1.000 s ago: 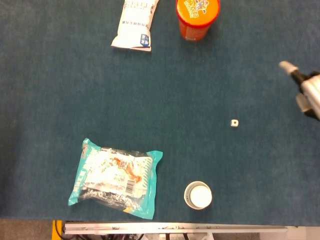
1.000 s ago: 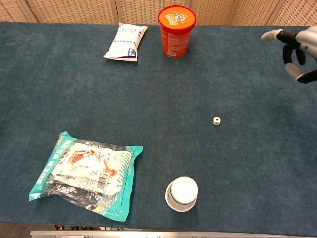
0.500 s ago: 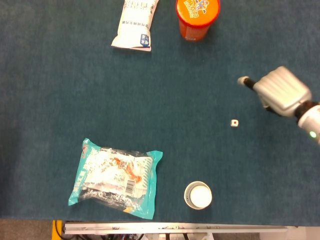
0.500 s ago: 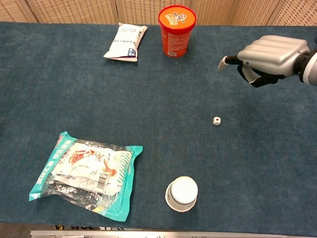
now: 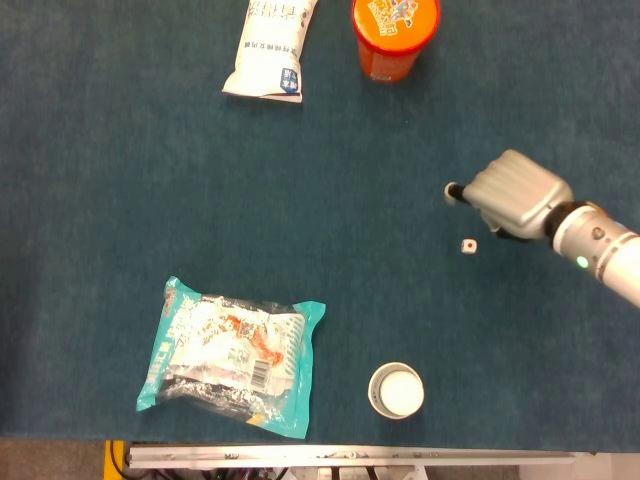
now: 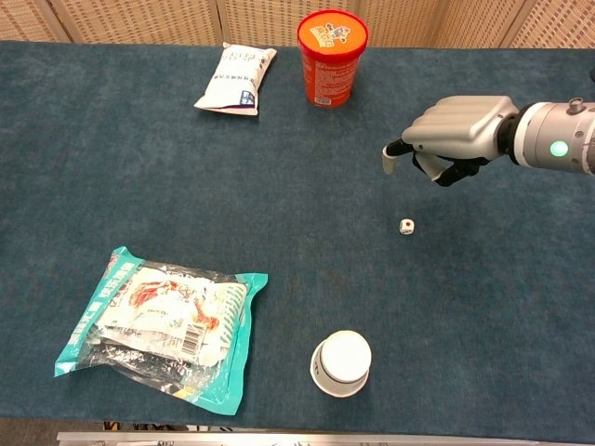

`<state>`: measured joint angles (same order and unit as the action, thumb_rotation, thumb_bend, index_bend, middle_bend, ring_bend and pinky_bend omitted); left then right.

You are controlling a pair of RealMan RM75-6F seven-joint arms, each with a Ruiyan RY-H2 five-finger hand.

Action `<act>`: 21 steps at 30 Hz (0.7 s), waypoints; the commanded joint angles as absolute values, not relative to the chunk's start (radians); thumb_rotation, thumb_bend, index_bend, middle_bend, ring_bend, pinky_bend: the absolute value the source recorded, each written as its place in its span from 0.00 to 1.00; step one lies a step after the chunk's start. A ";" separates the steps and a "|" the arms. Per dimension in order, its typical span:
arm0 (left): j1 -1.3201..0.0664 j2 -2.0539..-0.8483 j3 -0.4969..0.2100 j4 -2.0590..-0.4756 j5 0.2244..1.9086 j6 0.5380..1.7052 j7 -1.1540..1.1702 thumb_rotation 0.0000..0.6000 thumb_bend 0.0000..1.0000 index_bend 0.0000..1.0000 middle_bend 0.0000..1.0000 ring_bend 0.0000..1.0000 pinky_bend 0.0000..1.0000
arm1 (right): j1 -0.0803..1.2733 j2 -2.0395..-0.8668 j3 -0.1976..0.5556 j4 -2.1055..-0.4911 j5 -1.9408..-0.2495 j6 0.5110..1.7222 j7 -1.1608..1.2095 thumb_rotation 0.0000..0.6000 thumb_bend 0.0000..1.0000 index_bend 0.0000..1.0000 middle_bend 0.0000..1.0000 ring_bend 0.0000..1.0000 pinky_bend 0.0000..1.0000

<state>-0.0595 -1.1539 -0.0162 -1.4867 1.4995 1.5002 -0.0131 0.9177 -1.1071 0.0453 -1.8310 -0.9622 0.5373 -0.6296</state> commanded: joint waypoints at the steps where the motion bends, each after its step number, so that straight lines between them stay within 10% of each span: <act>1: -0.058 -1.154 -0.017 -1.485 1.500 1.503 -0.015 1.00 0.46 0.45 0.53 0.35 0.46 | 0.951 -1.115 0.021 -1.832 -0.939 0.524 -0.628 1.00 1.00 0.29 0.89 0.88 1.00; 21: -0.046 -1.159 -0.017 -1.471 1.498 1.511 -0.030 1.00 0.46 0.45 0.53 0.35 0.46 | 1.065 -1.168 -0.121 -1.806 -0.887 0.520 -0.587 1.00 1.00 0.31 0.96 0.94 1.00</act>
<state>-0.0459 -1.1594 -0.0174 -1.4706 1.4983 1.5107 -0.0295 1.0619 -1.1648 -0.1156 -1.8082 -0.8887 0.5177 -0.5899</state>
